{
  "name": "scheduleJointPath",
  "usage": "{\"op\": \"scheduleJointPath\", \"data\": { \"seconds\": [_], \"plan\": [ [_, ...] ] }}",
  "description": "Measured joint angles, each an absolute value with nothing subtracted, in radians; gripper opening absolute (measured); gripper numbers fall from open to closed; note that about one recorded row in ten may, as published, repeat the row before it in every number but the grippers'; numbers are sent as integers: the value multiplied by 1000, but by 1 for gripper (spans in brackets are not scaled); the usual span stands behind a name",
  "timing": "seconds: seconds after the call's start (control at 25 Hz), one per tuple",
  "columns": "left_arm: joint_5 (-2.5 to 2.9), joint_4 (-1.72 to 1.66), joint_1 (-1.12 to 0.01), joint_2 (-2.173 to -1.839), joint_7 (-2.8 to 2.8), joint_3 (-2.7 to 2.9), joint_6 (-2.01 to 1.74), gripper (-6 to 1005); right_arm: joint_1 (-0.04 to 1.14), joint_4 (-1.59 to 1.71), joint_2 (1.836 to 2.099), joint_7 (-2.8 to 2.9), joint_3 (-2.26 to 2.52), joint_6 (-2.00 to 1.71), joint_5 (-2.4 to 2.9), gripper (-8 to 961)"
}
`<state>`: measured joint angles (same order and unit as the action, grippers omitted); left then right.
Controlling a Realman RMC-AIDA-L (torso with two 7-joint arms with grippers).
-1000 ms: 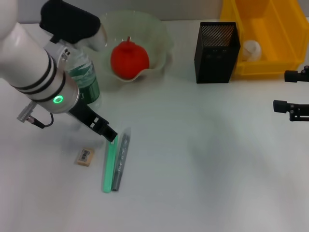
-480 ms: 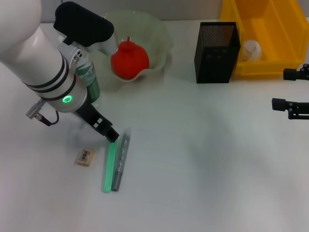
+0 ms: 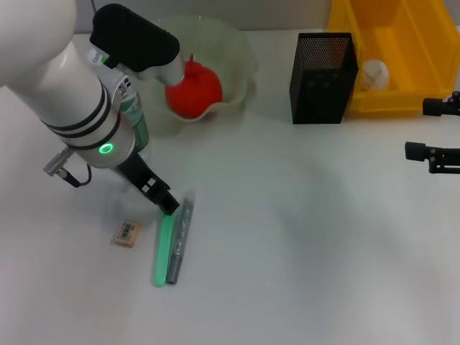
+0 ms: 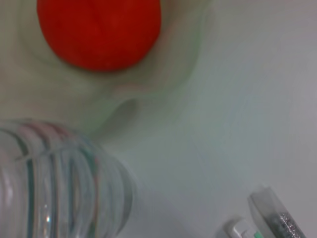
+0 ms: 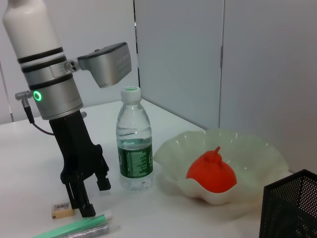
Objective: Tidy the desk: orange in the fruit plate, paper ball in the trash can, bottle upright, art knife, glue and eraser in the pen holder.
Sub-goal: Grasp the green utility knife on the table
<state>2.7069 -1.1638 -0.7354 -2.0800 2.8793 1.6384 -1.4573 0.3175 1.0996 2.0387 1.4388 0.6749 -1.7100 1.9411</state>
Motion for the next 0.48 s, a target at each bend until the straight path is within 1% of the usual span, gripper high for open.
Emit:
{"op": "scheduleJointPath", "data": {
  "seconds": [0.48],
  "plan": [
    [2671, -1136, -758, -2080, 2879, 1639, -1455, 826, 318, 1100, 2039, 1439, 675, -1701, 1941, 803]
  ]
}}
